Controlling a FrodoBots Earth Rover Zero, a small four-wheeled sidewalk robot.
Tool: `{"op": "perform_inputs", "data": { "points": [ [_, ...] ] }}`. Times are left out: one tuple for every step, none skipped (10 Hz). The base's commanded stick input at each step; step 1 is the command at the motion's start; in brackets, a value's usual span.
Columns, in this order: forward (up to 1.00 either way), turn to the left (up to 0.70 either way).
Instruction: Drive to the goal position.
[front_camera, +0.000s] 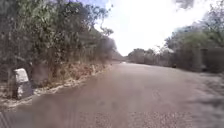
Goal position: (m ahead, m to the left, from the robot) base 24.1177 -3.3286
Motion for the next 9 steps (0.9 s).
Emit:
{"op": "perform_inputs", "data": {
  "points": [
    [0.5,0.0],
    [0.5,0.0],
    [0.5,0.0],
    [0.5,0.0],
    [0.5,0.0],
    [0.5,0.0],
    [0.5,0.0],
    [0.5,0.0],
    [0.5,0.0]
  ]
}}
